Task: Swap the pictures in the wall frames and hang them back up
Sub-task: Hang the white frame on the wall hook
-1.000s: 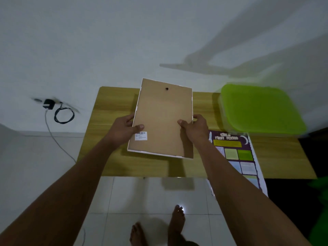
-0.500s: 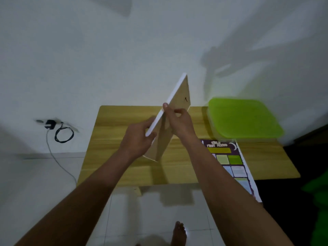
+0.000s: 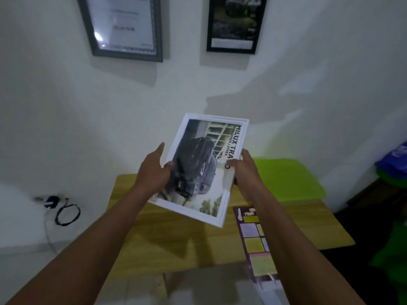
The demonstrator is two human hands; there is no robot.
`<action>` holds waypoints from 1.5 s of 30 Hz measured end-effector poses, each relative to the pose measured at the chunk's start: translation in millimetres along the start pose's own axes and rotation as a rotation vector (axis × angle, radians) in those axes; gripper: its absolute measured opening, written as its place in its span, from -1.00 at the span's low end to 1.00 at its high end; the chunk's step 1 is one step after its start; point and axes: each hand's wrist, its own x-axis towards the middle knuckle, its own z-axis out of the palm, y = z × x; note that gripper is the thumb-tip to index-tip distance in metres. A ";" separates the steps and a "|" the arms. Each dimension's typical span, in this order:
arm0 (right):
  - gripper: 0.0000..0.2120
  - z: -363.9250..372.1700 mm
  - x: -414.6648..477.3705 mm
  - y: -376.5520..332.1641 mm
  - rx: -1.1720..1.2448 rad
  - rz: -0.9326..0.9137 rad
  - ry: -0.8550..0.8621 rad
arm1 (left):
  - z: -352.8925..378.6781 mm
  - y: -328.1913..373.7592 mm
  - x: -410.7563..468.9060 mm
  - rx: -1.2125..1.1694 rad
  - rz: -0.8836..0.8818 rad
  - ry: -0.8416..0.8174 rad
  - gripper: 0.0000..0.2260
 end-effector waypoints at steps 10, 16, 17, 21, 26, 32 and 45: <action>-0.25 -34.4 5.4 -46.0 -0.012 -0.283 -0.088 | -50.2 48.5 31.1 -0.469 0.062 -0.200 -0.37; -0.19 -73.5 22.6 -85.2 0.064 -0.395 0.028 | -50.5 118.9 63.0 -0.493 0.263 -0.156 -0.51; -0.18 -83.6 26.9 -93.9 0.059 -0.424 0.055 | -49.7 132.9 69.2 -0.477 0.292 -0.169 -0.49; -0.17 -135.7 49.3 -128.5 0.003 -0.496 0.140 | -36.8 194.2 90.8 -0.413 0.393 -0.218 -0.31; -0.15 -210.5 90.4 -175.1 -0.043 -0.535 0.137 | -1.2 276.9 118.5 -0.394 0.519 -0.108 -0.27; -0.12 -302.8 149.3 -238.3 -0.178 -0.638 0.129 | 57.4 365.2 160.8 -0.467 0.573 -0.011 -0.24; -0.24 -385.6 289.4 -321.0 -0.188 -0.756 0.176 | 114.8 494.4 251.5 -0.288 0.588 0.204 -0.26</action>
